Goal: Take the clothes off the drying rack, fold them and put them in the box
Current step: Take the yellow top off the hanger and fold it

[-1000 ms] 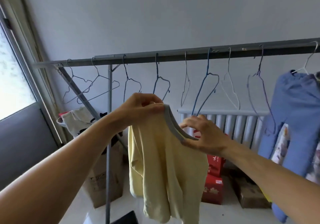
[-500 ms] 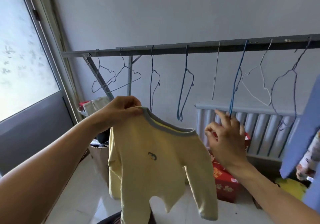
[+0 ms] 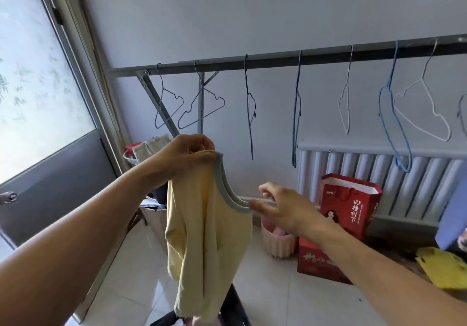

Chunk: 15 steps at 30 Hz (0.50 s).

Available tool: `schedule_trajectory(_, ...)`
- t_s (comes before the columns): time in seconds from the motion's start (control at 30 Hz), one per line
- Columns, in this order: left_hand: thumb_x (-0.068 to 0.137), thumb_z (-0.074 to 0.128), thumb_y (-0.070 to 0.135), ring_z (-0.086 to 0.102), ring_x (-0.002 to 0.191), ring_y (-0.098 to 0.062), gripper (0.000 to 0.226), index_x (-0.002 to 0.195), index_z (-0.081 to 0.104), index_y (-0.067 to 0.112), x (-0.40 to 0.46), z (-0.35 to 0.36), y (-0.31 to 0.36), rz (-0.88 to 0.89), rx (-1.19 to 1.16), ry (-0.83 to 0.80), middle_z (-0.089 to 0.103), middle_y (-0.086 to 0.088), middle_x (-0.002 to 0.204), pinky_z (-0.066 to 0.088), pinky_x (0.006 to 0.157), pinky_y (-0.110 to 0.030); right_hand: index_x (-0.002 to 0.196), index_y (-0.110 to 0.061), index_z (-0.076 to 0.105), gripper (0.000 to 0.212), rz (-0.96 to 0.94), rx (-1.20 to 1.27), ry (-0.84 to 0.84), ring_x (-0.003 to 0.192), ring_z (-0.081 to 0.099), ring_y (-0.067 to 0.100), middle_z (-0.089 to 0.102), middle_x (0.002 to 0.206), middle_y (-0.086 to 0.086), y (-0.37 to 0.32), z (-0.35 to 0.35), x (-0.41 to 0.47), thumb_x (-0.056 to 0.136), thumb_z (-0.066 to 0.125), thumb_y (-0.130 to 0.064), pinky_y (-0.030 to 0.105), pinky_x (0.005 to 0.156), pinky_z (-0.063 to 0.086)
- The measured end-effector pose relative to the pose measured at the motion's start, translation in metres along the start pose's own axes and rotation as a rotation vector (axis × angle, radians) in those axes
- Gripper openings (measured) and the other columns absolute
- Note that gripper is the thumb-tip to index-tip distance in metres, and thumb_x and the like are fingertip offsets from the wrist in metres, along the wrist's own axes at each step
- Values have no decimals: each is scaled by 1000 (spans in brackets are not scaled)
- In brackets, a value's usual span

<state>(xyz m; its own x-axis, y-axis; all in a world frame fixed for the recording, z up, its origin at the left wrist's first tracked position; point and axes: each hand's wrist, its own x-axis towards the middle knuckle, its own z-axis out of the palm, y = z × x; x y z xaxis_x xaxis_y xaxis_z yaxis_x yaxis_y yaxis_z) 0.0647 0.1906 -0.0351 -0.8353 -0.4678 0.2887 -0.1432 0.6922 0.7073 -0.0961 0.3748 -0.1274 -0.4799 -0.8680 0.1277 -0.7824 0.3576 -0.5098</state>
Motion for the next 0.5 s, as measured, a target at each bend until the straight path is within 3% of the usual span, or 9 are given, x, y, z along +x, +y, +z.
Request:
schedule_trajectory(0.07, 87, 70, 31, 50, 61, -6, 15, 83, 67, 17, -3, -12, -4, 4, -36, -26, 53, 1, 66, 41, 54, -17, 147, -27, 32, 81, 17, 176, -101, 126, 51, 18, 49, 145, 0, -12, 27, 14, 82, 64, -61, 32, 95, 42)
schedule_trajectory(0.13, 83, 70, 36, 54, 65, -13, 24, 88, 66, 14, -8, -27, -9, -8, -68, -41, 58, -6, 75, 45, 58, -24, 150, -23, 27, 87, 62, 364, -146, 125, 52, 19, 48, 146, 4, -23, 44, 30, 80, 73, -46, 31, 98, 43)
schedule_trajectory(0.17, 81, 71, 39, 56, 65, -14, 28, 90, 66, 13, -11, -34, -12, -16, -80, -35, 59, -8, 76, 47, 57, -25, 146, -20, 35, 79, 88, 431, -148, 118, 56, 17, 53, 139, 5, -26, 50, 38, 80, 76, -37, 31, 97, 46)
schedule_trajectory(0.23, 78, 71, 41, 58, 63, -14, 30, 90, 65, 15, -20, -49, -18, -26, -97, -8, 61, -8, 75, 49, 56, -26, 116, -16, 61, 41, 75, 437, -139, 92, 61, 11, 67, 106, 0, -32, 60, 50, 79, 76, -25, 37, 86, 53)
schedule_trajectory(0.3, 75, 72, 48, 58, 64, -16, 28, 85, 66, 22, -31, -67, -30, -57, -87, 37, 61, -9, 76, 49, 58, -30, 85, -13, 65, 13, 26, 465, -131, 70, 54, 11, 60, 75, 0, -39, 62, 56, 82, 74, -21, 35, 66, 46)
schedule_trajectory(0.4, 63, 70, 70, 61, 64, -8, 47, 83, 71, 28, -56, -98, -50, -161, -3, 95, 64, 3, 70, 52, 58, -27, 84, -13, 67, 5, -5, 808, -47, 75, 58, 19, 64, 75, 4, -48, 50, 59, 88, 70, -14, 37, 70, 50)
schedule_trajectory(0.5, 80, 64, 61, 69, 79, -13, 46, 95, 78, 20, -83, -115, -65, -335, 21, -75, 75, -8, 90, 59, 75, -33, 97, -7, 68, 9, -76, 941, -30, 85, 65, 23, 71, 93, 16, -64, 31, 60, 93, 60, -8, 42, 82, 54)
